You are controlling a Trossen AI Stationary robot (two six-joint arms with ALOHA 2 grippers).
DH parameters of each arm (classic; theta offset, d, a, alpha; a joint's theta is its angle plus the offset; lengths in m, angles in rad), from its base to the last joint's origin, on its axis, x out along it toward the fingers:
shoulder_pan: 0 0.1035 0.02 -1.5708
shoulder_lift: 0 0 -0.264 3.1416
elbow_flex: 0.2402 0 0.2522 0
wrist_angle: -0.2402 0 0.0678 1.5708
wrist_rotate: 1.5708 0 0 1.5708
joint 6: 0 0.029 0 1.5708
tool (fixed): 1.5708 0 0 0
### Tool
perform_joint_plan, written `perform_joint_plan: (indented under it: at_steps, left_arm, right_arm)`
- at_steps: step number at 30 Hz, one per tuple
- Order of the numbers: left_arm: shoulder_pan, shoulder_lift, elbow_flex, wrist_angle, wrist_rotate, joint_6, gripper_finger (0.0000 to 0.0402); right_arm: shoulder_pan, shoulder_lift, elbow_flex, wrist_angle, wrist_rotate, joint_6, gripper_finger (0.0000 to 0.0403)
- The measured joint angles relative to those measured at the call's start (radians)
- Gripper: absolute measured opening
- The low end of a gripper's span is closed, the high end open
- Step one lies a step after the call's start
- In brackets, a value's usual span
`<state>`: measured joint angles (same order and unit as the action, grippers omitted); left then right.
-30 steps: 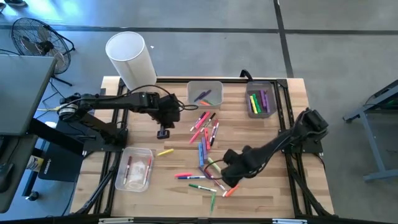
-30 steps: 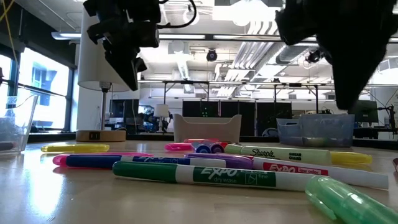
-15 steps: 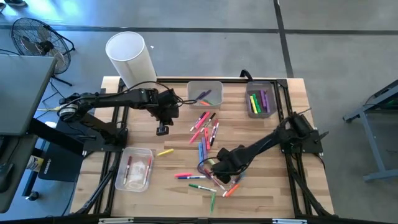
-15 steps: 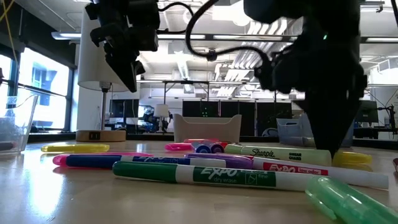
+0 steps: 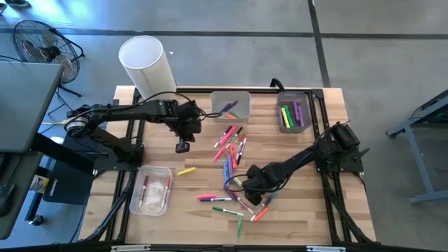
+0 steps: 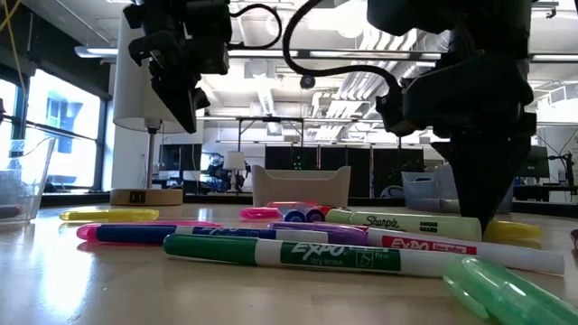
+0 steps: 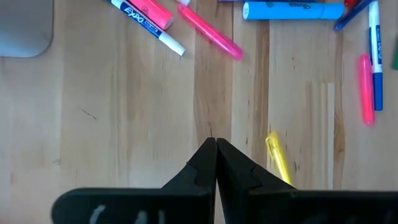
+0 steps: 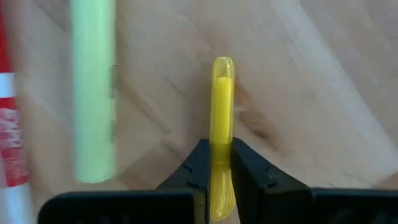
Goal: Pick & Place Markers
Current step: Put the yellow pen into the white bin
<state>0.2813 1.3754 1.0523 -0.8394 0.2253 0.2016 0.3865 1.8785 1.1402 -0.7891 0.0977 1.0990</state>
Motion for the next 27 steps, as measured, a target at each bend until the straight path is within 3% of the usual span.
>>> perform_joint_plan:
  at_steps: [7, 13, 16, 20, 23, 27]
  left_arm:
    - [0.000, 0.000, 0.001, 0.078, 0.002, -0.020, 0.0000]
    - [0.000, 0.000, 0.002, 0.145, -0.001, -0.075, 0.0000]
    - [0.000, 0.000, 0.002, 0.163, -0.013, -0.089, 0.0000]
    - [0.000, 0.000, 0.002, 0.182, -0.034, -0.154, 0.0000]
    - [0.000, 0.000, 0.002, 0.189, -0.055, -0.201, 0.0000]
    - [0.000, 0.000, 0.002, 0.189, -0.084, -0.261, 0.0000]
  right_arm:
    - [-0.036, -0.268, -0.004, -0.195, 0.225, 0.015, 0.0029]
    - [-0.191, -0.539, -0.001, -0.178, 0.390, -0.206, 0.0029]
    - [-0.342, -0.614, -0.001, -0.058, 0.361, -0.426, 0.0028]
    - [-0.562, -0.618, 0.005, 0.170, 0.210, -0.721, 0.0028]
    - [-0.687, -0.530, 0.059, 0.264, 0.096, -0.870, 0.0029]
    - [-0.781, -0.337, 0.204, 0.264, 0.024, -1.011, 0.0028]
